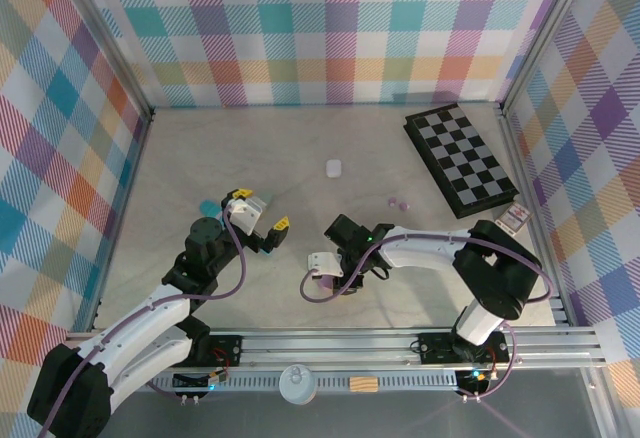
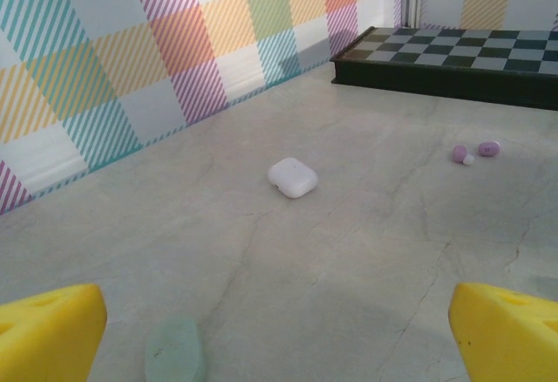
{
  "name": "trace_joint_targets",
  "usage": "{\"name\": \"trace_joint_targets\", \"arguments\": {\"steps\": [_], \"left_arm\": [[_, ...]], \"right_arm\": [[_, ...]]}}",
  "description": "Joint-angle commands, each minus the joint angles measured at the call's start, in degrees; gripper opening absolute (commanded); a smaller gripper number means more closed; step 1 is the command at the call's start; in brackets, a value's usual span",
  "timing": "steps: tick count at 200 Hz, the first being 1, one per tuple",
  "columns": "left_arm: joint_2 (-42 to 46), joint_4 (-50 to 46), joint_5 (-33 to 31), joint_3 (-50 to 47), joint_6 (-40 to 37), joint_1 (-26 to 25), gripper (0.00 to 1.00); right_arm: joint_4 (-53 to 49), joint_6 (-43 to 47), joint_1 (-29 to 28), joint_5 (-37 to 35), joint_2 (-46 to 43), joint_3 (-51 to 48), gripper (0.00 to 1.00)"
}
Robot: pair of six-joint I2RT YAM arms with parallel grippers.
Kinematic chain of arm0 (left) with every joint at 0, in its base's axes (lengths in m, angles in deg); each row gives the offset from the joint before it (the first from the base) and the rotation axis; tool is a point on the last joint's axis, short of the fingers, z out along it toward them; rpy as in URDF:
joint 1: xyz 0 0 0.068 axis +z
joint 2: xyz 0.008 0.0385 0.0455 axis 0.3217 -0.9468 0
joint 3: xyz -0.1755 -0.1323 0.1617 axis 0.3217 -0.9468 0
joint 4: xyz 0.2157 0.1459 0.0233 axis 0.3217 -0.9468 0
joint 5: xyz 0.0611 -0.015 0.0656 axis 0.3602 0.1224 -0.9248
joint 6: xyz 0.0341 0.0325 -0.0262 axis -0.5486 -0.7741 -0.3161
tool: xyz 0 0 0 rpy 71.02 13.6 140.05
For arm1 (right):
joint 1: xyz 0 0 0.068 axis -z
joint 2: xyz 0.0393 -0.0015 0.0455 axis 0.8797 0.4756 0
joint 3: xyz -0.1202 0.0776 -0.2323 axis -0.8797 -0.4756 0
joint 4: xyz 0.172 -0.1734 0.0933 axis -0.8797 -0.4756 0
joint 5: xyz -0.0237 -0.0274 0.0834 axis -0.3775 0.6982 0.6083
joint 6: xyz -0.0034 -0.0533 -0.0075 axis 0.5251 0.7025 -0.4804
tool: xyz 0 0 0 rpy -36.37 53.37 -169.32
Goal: Insert the wireless bluetooth earbuds into the charging case
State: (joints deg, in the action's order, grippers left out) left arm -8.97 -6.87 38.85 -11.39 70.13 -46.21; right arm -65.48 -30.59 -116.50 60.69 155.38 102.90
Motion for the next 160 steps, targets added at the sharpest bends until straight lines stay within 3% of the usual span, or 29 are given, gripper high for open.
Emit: {"name": "trace_joint_targets", "arguments": {"steps": [1, 31, 64, 113, 160], "left_arm": [[0.1, -0.8, 1.4, 0.0, 0.1, 0.6, 1.0], [-1.3, -2.5, 5.8, 1.6, -1.1, 0.6, 1.0], [-3.4, -9.0, 12.1, 6.6, 1.4, 0.1, 1.0], [-4.7, -3.8, 31.0, 5.7, -1.9, -3.4, 1.0], [-11.3, 13.6, 37.3, 4.8, 7.4, -7.4, 1.0]], "right_arm": [[-1.6, -0.1, -0.5, 1.7, -0.5, 1.3, 0.4], [-2.1, -1.2, 0.6, 1.7, -4.9, 1.8, 0.39], [-5.0, -1.5, 6.0, 3.5, -12.6, 2.5, 0.39], [-15.5, 1.3, 12.3, 5.9, -21.1, 9.3, 0.39], [-22.6, 2.2, 12.6, 13.5, -22.3, 17.7, 0.38]]}}
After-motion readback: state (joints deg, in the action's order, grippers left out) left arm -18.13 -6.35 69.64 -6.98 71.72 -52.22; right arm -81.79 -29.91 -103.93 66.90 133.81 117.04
